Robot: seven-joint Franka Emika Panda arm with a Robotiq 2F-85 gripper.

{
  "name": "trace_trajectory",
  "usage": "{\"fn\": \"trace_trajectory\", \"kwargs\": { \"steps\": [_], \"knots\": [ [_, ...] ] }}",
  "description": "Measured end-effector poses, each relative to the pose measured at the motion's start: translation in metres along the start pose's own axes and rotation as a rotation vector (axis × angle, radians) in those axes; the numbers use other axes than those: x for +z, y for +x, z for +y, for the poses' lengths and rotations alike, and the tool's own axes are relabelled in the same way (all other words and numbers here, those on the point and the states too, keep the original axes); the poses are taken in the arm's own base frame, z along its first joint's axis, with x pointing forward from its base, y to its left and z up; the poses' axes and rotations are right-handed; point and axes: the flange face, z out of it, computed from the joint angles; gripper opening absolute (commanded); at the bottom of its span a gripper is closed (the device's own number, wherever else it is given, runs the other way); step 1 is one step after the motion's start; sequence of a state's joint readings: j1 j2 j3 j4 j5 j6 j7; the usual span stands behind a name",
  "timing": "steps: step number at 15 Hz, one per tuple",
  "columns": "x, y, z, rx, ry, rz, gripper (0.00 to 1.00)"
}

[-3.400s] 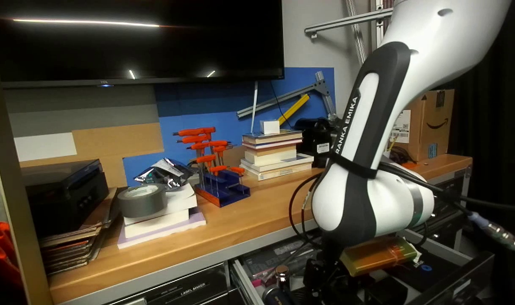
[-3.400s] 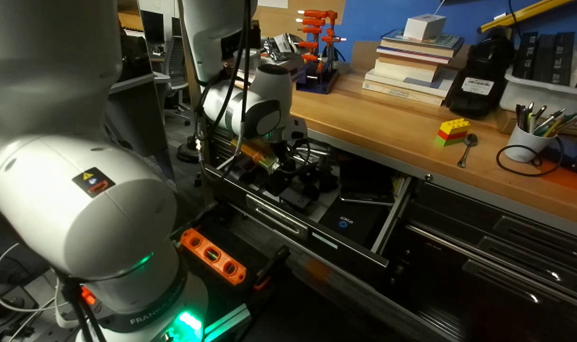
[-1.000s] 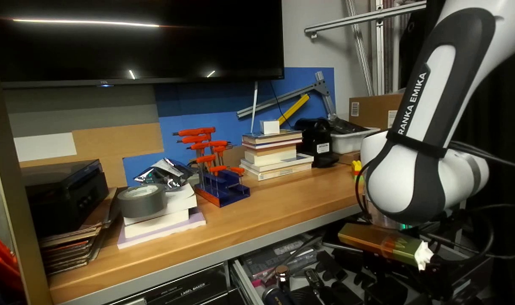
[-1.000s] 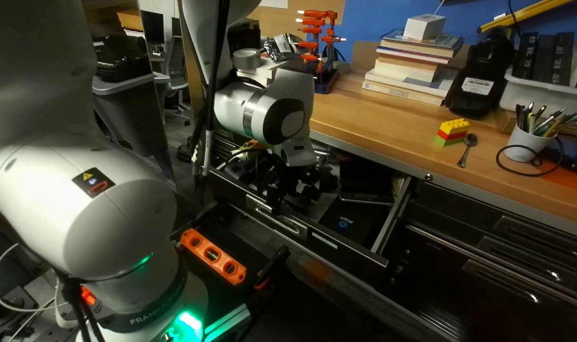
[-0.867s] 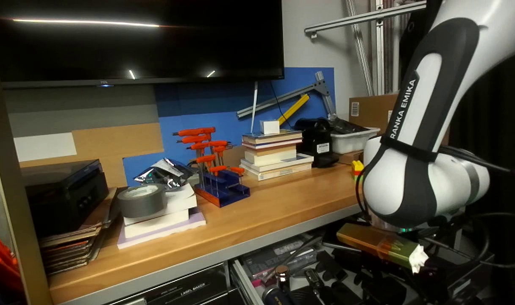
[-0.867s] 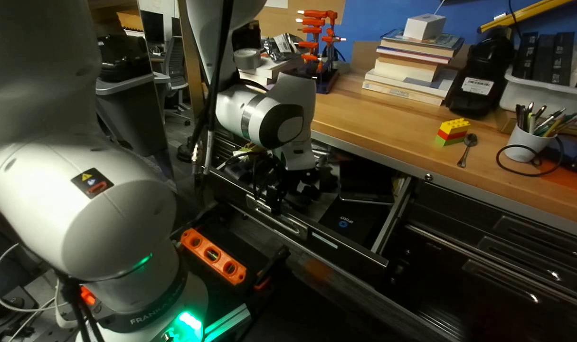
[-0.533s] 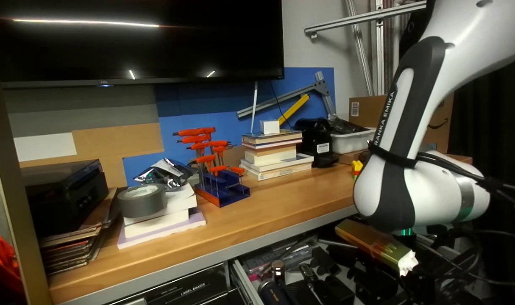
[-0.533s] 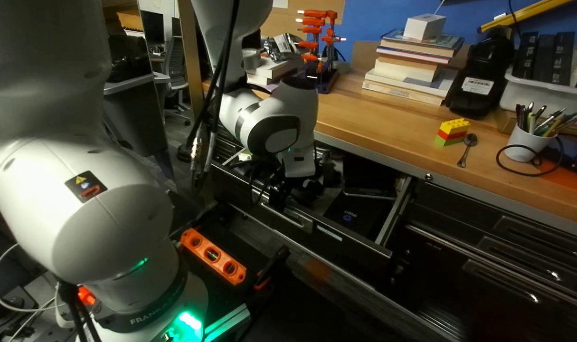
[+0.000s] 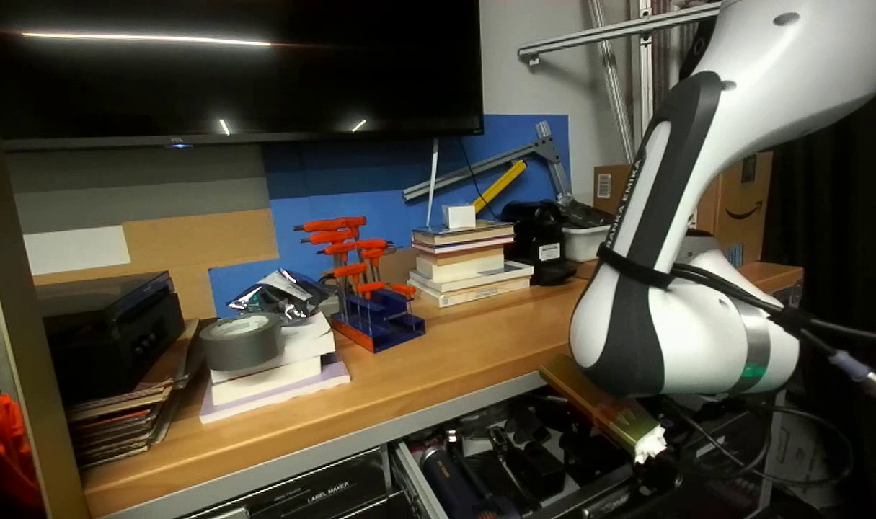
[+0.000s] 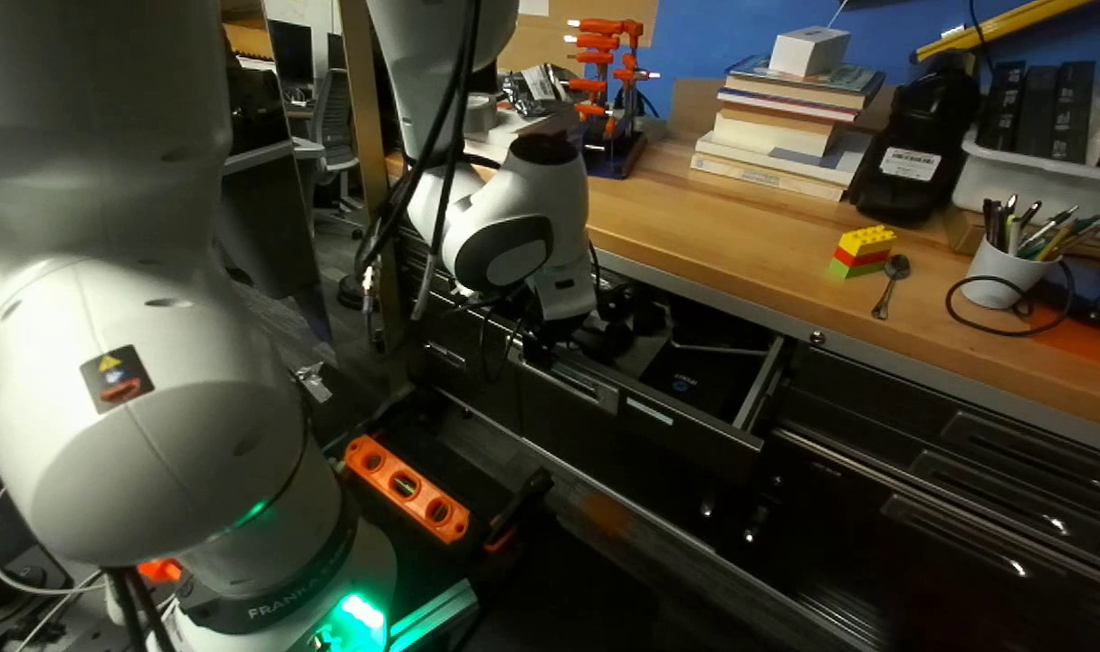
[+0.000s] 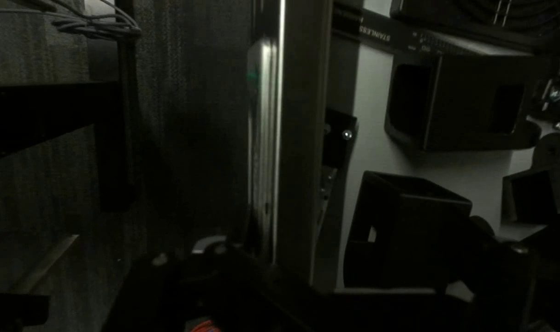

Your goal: Put the black objects on the tabletop in the open drawer and then close the drawer

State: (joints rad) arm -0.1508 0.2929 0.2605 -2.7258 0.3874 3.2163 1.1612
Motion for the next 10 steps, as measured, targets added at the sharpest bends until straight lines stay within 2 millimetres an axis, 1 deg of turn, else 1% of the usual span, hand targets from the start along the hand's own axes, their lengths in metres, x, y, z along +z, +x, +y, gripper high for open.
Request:
{"fn": "trace_trajectory", "kwargs": {
  "steps": [3, 6, 8, 10],
  "knots": [
    [0.003, -0.009, -0.019, -0.038, 0.053, -0.007, 1.0],
    [0.006, -0.012, -0.034, -0.078, 0.086, -0.008, 1.0],
    [0.005, -0.013, -0.041, -0.113, 0.099, 0.001, 1.0],
    [0.002, -0.011, -0.044, -0.17, 0.103, 0.032, 1.0]
  ]
}}
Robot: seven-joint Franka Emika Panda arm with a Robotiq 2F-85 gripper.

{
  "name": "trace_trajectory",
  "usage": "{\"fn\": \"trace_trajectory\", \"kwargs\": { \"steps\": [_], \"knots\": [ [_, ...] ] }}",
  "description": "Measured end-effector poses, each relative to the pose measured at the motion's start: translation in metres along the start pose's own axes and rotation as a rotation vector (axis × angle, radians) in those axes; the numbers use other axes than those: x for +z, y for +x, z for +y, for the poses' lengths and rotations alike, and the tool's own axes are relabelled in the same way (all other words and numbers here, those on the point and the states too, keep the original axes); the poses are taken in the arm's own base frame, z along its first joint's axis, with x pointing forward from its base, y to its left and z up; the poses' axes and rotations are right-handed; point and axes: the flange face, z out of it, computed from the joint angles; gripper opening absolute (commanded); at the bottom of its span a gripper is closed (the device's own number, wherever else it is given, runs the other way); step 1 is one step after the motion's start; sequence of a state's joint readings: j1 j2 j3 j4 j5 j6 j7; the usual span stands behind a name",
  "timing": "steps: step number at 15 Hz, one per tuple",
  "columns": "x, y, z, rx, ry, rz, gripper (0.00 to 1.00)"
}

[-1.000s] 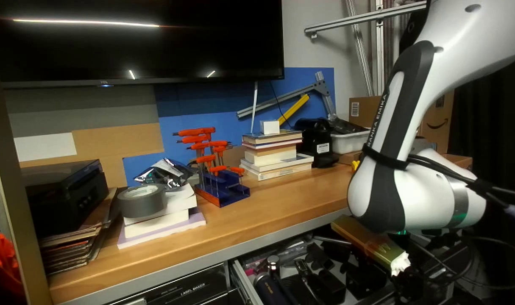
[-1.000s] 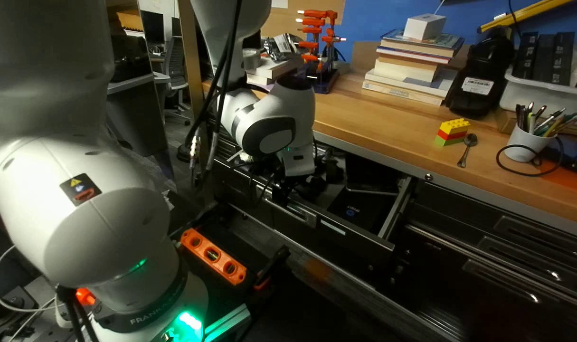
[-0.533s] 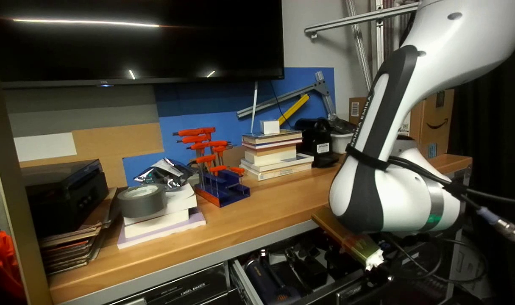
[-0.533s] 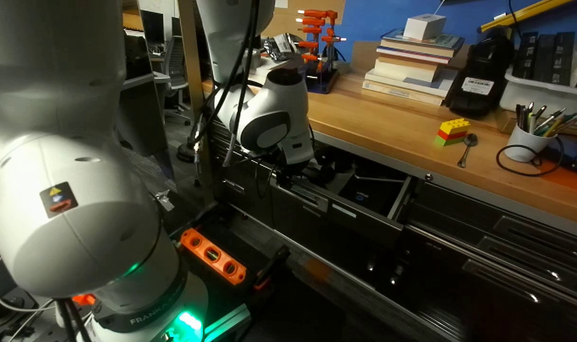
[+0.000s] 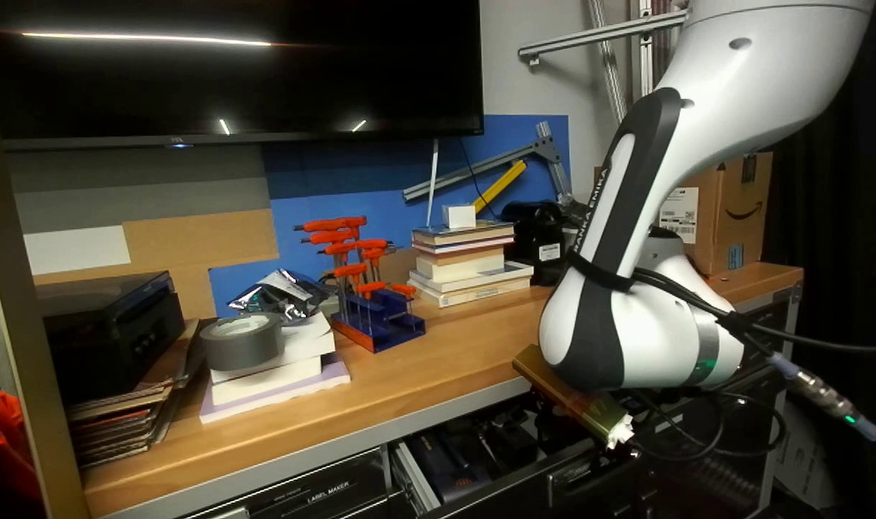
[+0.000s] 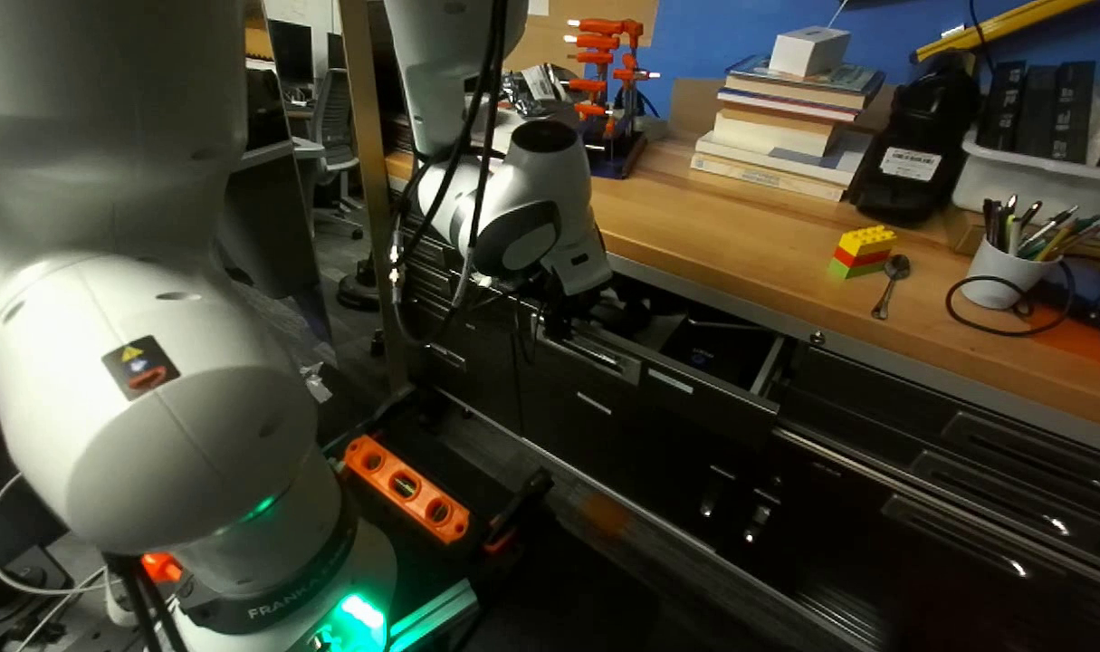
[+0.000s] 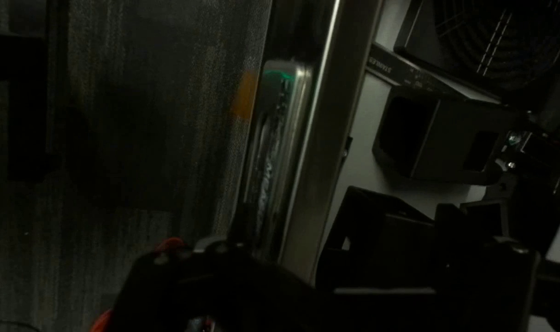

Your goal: Put the black objects on the tabletop in the open drawer and then close the drawer

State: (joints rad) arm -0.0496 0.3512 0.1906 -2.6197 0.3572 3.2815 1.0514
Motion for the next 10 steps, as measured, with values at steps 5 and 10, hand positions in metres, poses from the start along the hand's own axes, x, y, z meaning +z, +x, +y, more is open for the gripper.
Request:
{"fn": "trace_trajectory", "kwargs": {
  "steps": [5, 10],
  "knots": [
    [-0.02, 0.009, 0.0, -0.09, -0.001, 0.086, 1.0],
    [-0.03, 0.032, 0.021, -0.114, -0.079, 0.152, 1.0]
  ]
}}
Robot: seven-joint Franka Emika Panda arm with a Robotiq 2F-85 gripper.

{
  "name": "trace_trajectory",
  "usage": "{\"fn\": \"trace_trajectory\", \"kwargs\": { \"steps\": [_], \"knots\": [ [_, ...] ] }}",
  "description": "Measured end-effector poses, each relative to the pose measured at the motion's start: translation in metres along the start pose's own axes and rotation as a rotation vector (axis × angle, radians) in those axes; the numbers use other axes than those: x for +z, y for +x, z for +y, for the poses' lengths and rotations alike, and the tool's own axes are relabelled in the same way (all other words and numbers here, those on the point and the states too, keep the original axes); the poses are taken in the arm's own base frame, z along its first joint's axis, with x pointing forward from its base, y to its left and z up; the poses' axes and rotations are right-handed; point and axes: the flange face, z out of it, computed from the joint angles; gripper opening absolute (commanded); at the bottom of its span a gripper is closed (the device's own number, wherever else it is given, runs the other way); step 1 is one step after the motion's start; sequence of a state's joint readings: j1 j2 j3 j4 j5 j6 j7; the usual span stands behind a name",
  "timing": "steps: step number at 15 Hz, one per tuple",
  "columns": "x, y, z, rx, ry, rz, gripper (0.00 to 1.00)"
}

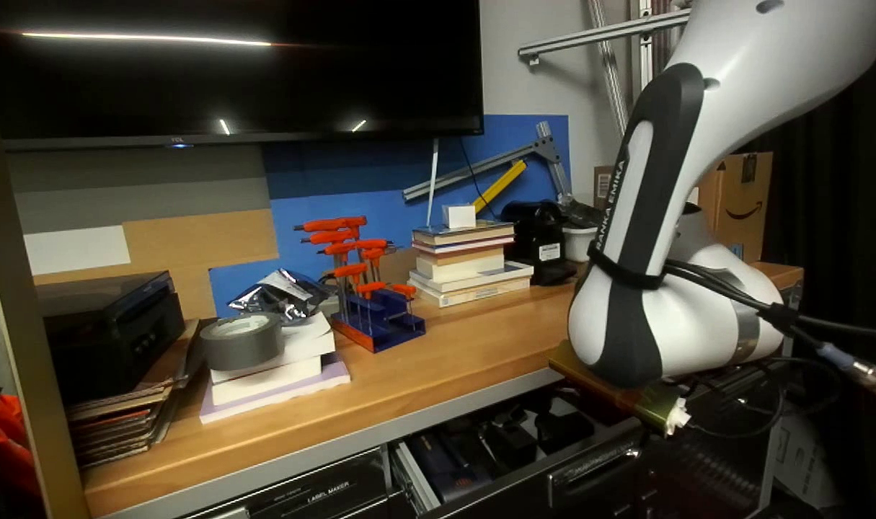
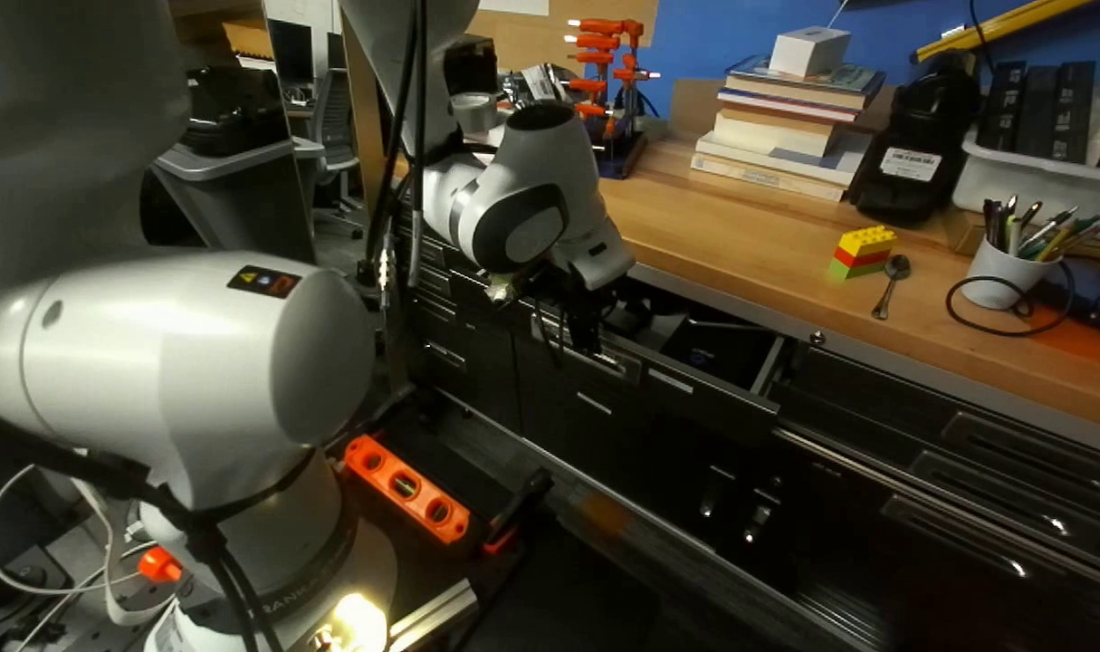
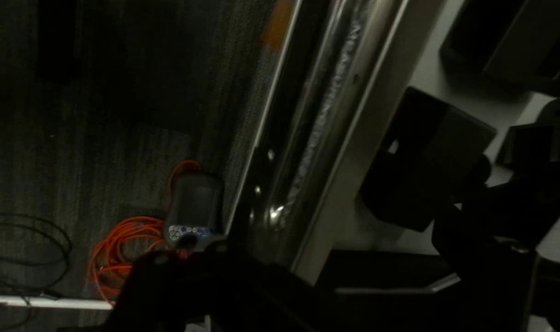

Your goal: Put the black objects on the tabletop in the open drawer and then close the drawer

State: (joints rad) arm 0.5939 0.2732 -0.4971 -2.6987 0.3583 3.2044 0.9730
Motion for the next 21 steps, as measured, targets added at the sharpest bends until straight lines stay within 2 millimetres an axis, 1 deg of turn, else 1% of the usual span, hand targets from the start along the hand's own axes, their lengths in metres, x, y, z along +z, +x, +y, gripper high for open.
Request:
{"fn": "trace_trajectory", "kwargs": {
  "steps": [3, 5, 7, 9, 11, 15, 21],
  "knots": [
    [0.005, 0.014, 0.018, -0.005, -0.095, 0.034, 1.0],
    [0.002, 0.018, 0.02, -0.023, -0.136, 0.057, 1.0],
    [-0.004, 0.016, 0.018, -0.04, -0.16, 0.07, 1.0],
    [-0.01, 0.012, 0.015, -0.062, -0.183, 0.072, 1.0],
    [-0.013, 0.006, 0.016, -0.085, -0.249, 0.056, 1.0],
    [-0.015, -0.009, 0.021, -0.148, -0.435, 0.001, 1.0],
    [-0.012, -0.028, 0.032, -0.231, -0.614, -0.101, 1.0]
  ]
}}
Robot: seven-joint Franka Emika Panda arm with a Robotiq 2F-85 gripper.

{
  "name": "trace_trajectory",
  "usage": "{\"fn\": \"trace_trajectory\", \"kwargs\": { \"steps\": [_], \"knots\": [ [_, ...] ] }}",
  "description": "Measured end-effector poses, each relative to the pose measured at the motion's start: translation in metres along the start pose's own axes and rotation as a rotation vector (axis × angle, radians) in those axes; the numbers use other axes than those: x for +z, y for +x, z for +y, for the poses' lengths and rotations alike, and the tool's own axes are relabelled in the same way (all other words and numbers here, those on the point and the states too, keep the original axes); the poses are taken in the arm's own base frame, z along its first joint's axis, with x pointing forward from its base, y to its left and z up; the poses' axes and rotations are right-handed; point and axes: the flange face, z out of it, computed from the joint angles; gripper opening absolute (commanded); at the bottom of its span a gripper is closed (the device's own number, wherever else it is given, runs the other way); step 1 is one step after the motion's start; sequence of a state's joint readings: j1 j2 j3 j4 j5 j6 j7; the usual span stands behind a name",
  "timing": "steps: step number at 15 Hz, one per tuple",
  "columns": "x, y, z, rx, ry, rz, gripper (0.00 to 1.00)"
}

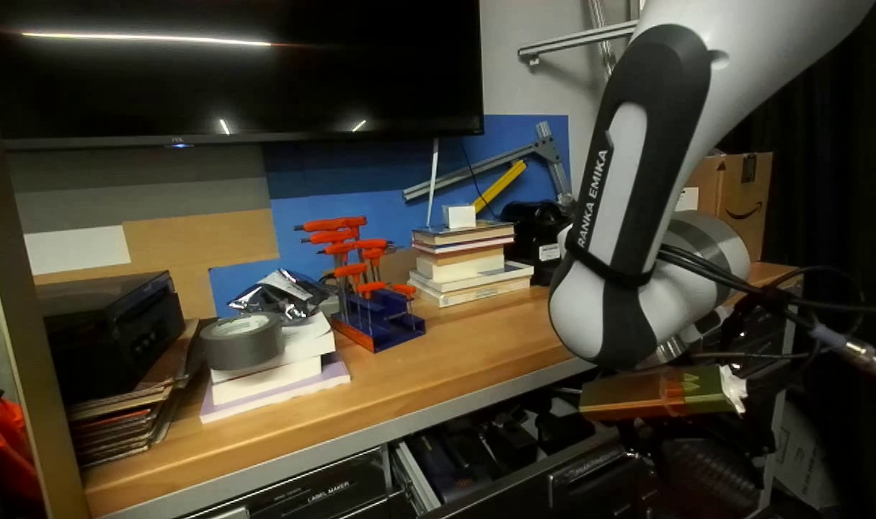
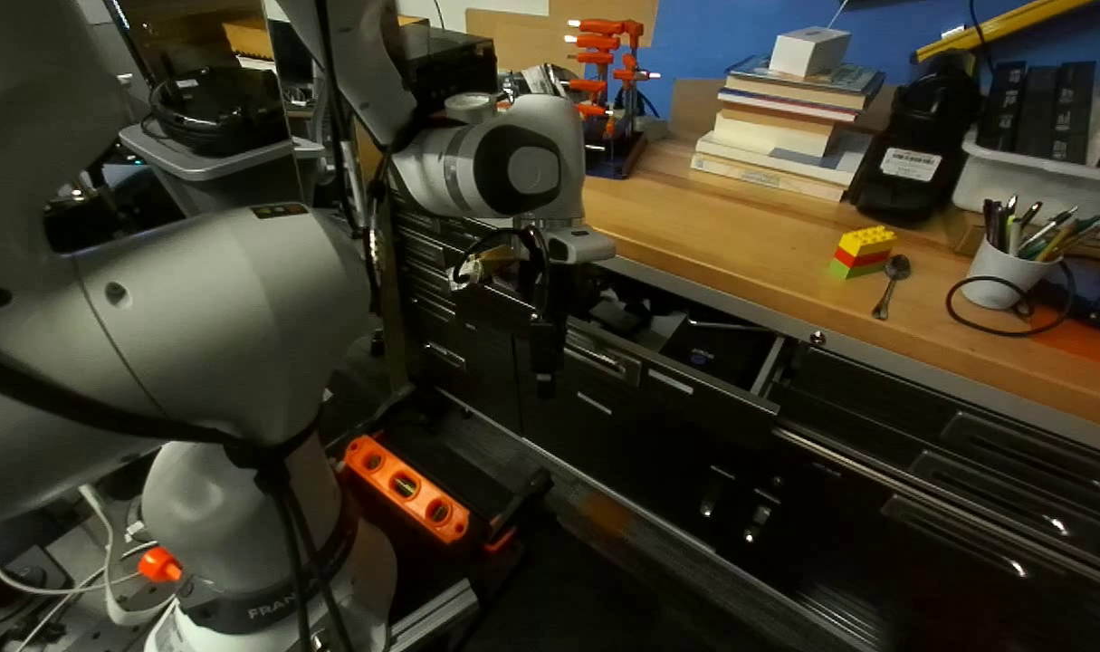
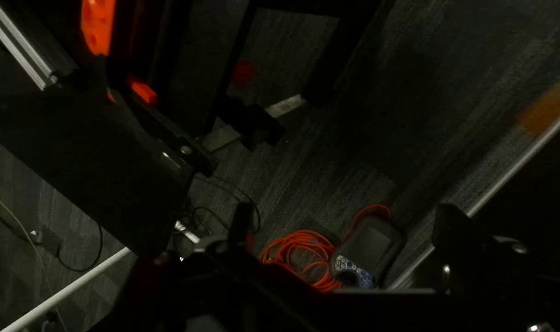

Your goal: Put the black objects on the tabletop in the open drawer and then close the drawer

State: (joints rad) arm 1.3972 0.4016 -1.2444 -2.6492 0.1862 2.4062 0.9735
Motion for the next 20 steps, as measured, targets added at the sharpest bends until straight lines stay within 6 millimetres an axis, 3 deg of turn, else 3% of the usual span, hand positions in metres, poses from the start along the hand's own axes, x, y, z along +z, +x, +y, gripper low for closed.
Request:
{"fn": "trace_trajectory", "kwargs": {
  "steps": [5, 9, 15, 20],
  "knots": [
    [0.023, -0.017, -0.01, -0.111, -0.049, -0.069, 1.0],
    [0.039, -0.022, -0.032, -0.141, -0.011, -0.143, 1.0],
    [0.06, -0.014, -0.077, -0.064, 0.153, -0.198, 1.0],
    [0.074, -0.003, -0.106, 0.139, 0.275, -0.23, 1.0]
  ]
}}
